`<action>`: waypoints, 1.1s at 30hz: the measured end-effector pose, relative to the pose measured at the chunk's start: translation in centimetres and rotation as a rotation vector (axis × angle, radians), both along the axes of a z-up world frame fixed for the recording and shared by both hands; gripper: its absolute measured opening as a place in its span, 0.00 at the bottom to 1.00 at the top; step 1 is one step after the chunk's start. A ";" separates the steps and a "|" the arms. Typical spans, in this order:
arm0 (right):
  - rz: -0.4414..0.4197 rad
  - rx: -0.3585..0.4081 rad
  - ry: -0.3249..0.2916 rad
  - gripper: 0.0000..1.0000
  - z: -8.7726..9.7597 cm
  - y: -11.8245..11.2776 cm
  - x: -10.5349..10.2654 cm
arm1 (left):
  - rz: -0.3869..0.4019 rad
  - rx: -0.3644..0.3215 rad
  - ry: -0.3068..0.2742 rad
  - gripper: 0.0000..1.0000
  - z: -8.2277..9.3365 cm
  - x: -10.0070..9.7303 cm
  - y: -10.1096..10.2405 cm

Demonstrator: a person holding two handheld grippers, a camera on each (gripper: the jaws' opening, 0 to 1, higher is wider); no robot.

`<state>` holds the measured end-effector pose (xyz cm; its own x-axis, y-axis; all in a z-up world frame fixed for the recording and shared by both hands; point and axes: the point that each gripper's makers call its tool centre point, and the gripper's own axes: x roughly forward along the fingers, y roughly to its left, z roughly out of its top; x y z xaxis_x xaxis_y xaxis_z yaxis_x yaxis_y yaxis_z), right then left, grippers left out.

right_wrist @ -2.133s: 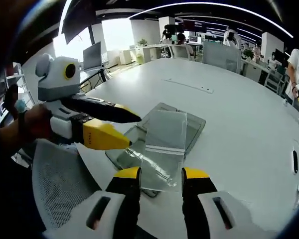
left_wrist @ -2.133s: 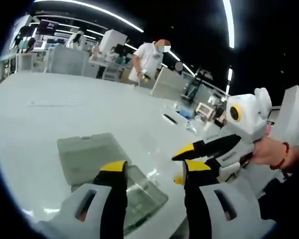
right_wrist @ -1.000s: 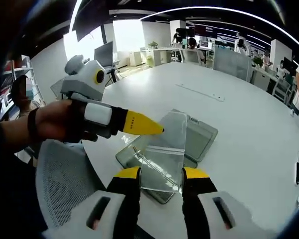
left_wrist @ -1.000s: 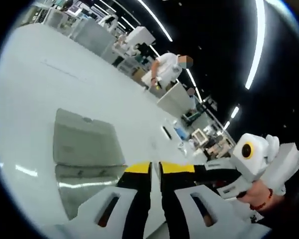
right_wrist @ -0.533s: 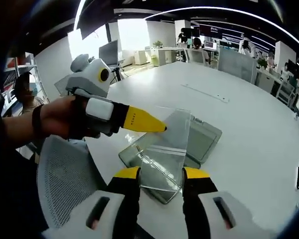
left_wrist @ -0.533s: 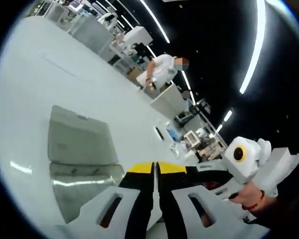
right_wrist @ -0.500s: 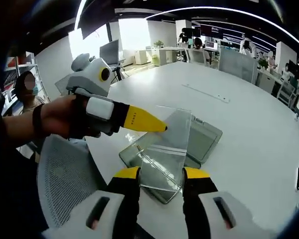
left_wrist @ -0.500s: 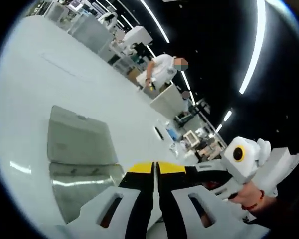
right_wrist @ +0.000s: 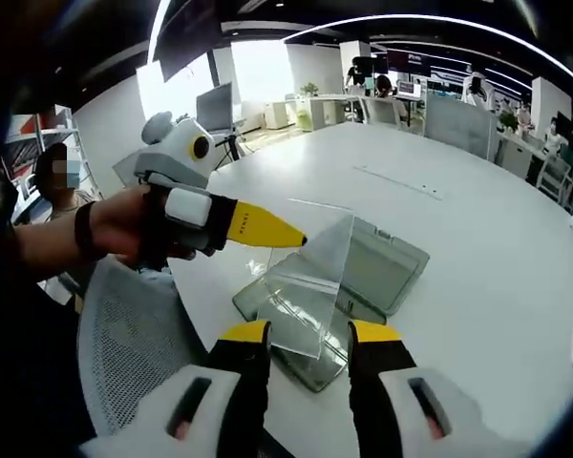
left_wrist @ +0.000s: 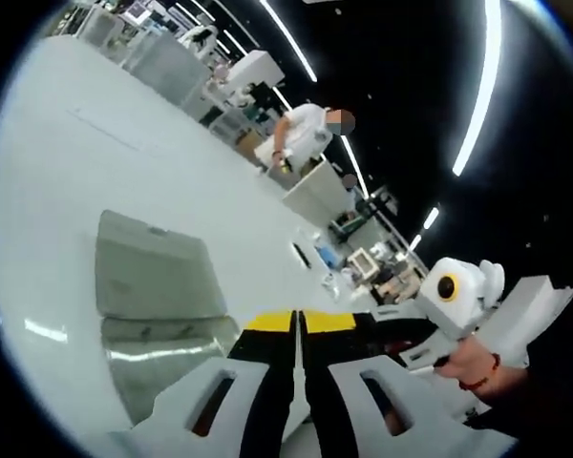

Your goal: Insert the divider into the dual guide fixture by aligning both edges with the guide slots and pushing it downward to the bottom, including one-sided entry, uneven engagement, binding, and posture correction.

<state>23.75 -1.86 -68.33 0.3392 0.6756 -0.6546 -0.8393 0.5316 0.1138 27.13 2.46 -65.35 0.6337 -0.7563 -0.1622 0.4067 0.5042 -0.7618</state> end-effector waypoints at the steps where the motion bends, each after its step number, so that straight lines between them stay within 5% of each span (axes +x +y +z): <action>1: 0.008 0.003 0.001 0.28 0.0 0.0 -0.1 | -0.006 -0.002 -0.001 0.00 0.0 -0.1 0.0; 33: 0.087 0.310 0.146 0.22 2.5 1.2 -1.4 | -0.136 -0.122 -0.051 0.00 2.1 -2.2 -1.7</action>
<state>22.36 -0.63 -65.88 0.1896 0.8722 -0.4510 -0.8432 0.3800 0.3803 24.92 0.72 -63.24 0.5297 -0.8475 -0.0343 0.5041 0.3470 -0.7909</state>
